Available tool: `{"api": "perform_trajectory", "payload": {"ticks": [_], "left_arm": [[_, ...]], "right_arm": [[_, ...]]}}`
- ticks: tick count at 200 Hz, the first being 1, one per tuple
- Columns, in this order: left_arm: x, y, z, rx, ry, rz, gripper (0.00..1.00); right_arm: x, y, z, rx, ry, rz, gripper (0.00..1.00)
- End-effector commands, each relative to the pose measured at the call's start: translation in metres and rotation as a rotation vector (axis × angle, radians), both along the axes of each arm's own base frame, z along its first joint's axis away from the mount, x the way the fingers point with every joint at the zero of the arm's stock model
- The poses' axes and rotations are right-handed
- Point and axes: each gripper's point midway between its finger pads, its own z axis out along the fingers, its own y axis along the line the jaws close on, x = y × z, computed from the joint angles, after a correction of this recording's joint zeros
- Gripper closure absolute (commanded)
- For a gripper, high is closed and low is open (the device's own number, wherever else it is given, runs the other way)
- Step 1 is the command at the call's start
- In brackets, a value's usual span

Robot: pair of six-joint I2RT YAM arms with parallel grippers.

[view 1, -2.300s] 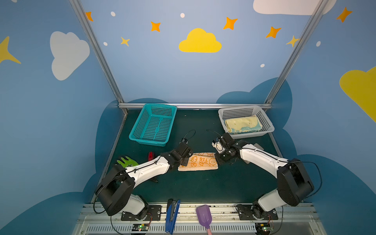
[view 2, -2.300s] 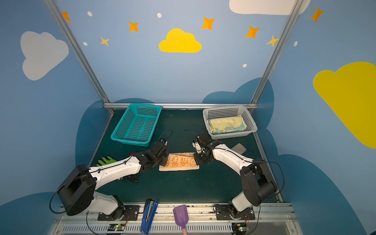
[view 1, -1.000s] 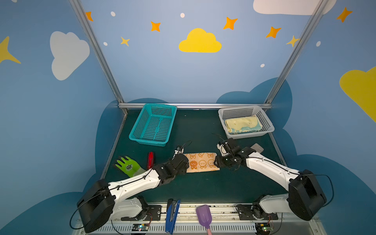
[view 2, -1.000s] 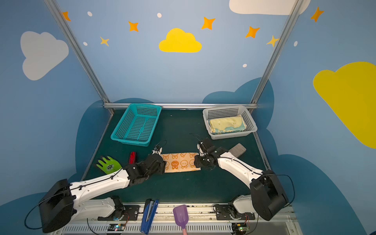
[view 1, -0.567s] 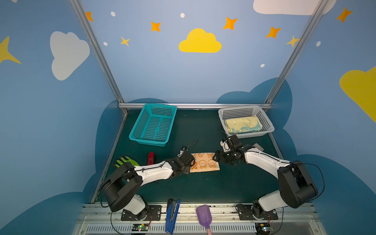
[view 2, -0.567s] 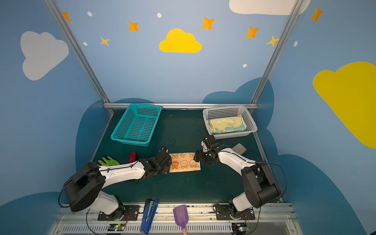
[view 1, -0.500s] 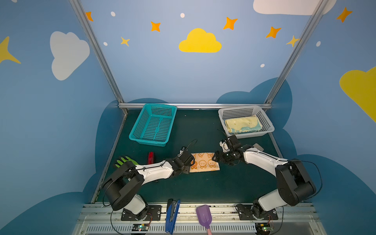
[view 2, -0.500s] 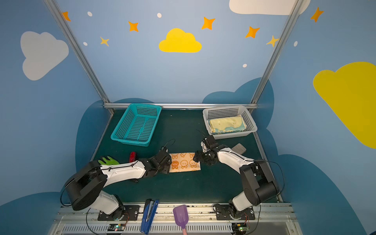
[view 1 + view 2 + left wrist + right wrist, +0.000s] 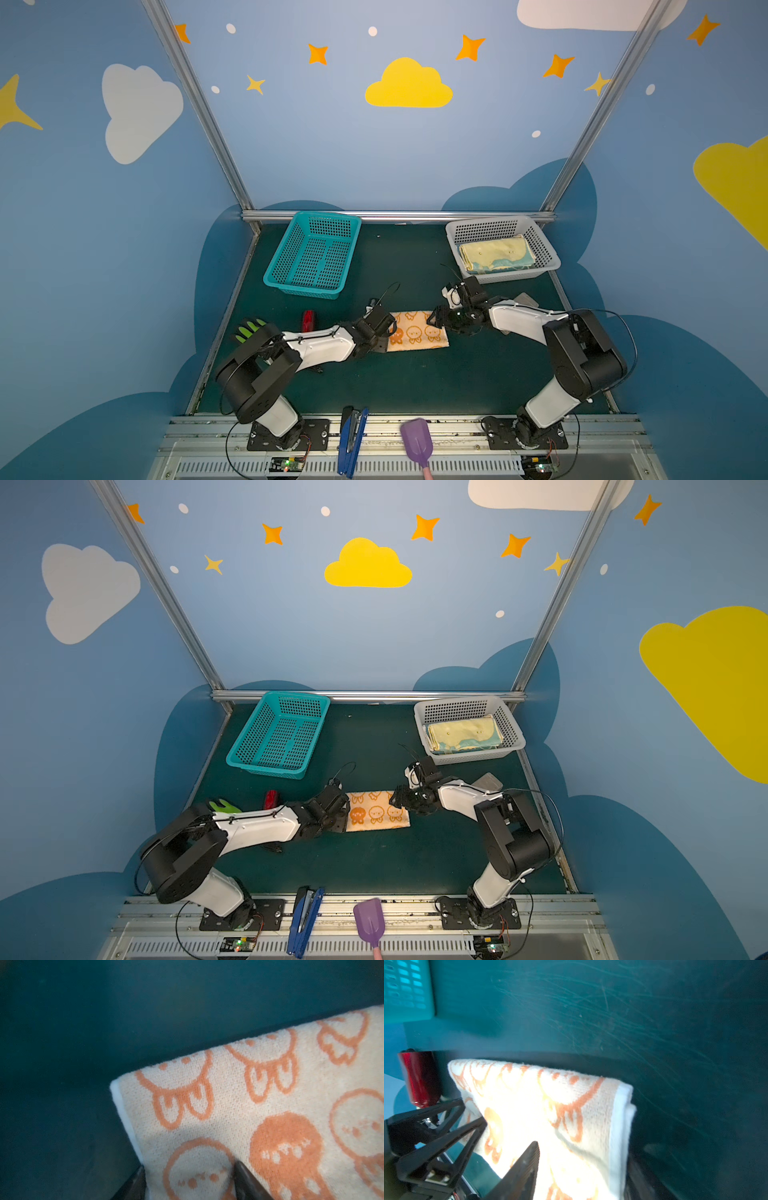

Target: Fold and stack the towels

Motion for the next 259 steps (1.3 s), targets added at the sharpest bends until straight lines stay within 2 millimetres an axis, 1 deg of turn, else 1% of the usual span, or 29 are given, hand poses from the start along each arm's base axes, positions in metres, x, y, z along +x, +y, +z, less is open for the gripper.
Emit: {"api": "perform_trajectory", "payload": {"ticks": [1,24,30,48,74,90,107,124,149,153,158,160,187,205,246,259], "left_arm": [[-0.01,0.006,-0.018,0.019,0.061,0.001,0.35],[-0.01,0.007,-0.02,0.018,0.067,0.005,0.35],[-0.01,0.008,-0.021,0.019,0.07,0.007,0.35],[-0.01,0.008,-0.022,0.018,0.075,0.007,0.35],[-0.01,0.009,-0.023,0.02,0.078,0.009,0.35],[-0.01,0.01,-0.022,0.019,0.077,0.012,0.35],[-0.009,0.011,-0.019,0.012,0.071,0.016,0.34],[-0.006,0.01,-0.014,-0.005,0.058,0.018,0.31],[-0.001,0.007,0.002,-0.045,0.017,0.014,0.13],[0.0,0.006,0.006,-0.051,0.008,0.014,0.09],[0.001,0.006,0.009,-0.057,0.0,0.01,0.01],[0.001,0.006,0.011,-0.057,-0.003,0.011,0.0],[0.006,0.01,0.029,-0.072,-0.051,0.017,0.0],[0.007,0.014,0.037,-0.081,-0.078,0.026,0.0],[0.006,0.024,0.043,-0.088,-0.106,0.036,0.0],[0.006,0.027,0.044,-0.085,-0.109,0.04,0.0]], "right_arm": [[-0.028,0.0,-0.039,-0.047,0.13,0.026,0.43],[-0.027,0.008,-0.043,-0.038,0.135,0.049,0.53],[-0.026,0.011,-0.044,-0.036,0.133,0.052,0.57],[-0.025,0.016,-0.047,-0.037,0.139,0.066,0.73],[-0.022,0.024,-0.046,-0.021,0.132,0.087,0.9],[-0.018,0.026,-0.04,-0.015,0.109,0.097,1.0],[-0.01,0.026,-0.028,-0.031,0.064,0.11,1.0],[0.006,0.023,-0.01,-0.088,0.005,0.118,1.0],[0.03,0.014,0.016,-0.196,-0.073,0.124,1.0],[0.034,0.011,0.019,-0.216,-0.08,0.123,1.0],[0.039,0.01,0.025,-0.235,-0.093,0.127,1.0],[0.041,0.009,0.027,-0.244,-0.099,0.129,1.0],[0.066,0.0,0.051,-0.331,-0.157,0.146,1.0],[0.084,-0.008,0.067,-0.391,-0.193,0.153,1.0],[0.126,-0.029,0.097,-0.509,-0.258,0.166,1.0],[0.14,-0.037,0.102,-0.543,-0.268,0.165,1.0]]}}
